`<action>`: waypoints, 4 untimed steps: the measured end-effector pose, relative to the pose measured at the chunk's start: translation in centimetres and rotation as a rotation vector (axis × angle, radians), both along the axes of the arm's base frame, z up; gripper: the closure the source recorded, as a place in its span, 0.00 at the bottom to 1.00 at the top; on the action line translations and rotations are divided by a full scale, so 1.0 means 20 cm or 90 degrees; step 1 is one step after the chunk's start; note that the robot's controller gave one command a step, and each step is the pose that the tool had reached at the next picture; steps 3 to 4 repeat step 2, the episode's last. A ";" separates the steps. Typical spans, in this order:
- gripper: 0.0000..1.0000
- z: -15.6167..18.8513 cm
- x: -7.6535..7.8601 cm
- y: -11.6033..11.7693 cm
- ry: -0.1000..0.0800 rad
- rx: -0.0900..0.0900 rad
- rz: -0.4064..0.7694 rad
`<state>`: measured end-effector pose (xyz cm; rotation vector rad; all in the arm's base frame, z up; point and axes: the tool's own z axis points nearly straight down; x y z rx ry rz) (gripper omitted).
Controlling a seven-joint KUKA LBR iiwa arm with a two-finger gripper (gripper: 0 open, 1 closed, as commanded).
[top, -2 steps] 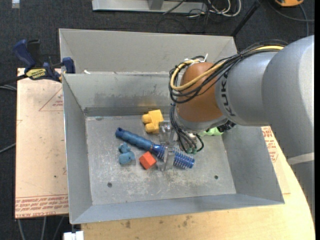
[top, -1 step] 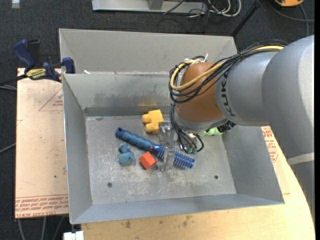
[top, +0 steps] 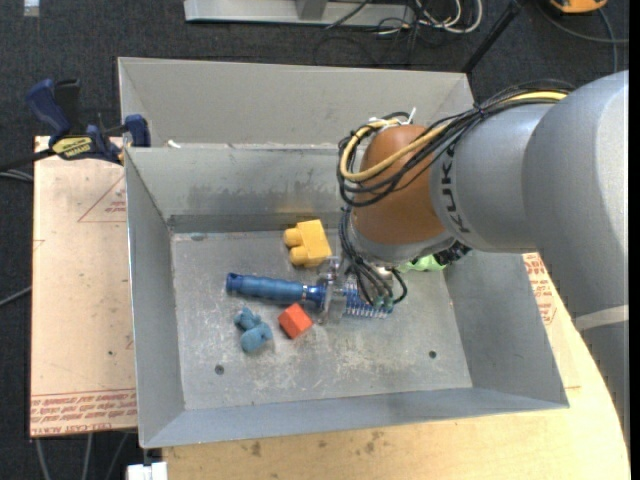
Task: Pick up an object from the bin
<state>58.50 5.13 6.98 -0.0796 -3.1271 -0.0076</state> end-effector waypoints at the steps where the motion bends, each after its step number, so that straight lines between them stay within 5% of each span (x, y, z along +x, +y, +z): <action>1: 1.00 0.08 0.00 0.00 -0.009 -0.002 0.000; 2: 1.00 0.49 0.01 0.00 -0.014 -0.002 0.001; 4: 1.00 0.49 0.01 0.00 -0.014 -0.002 0.001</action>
Offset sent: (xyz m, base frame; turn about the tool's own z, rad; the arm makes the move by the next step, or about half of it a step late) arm -0.0001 -0.0001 0.0167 0.0000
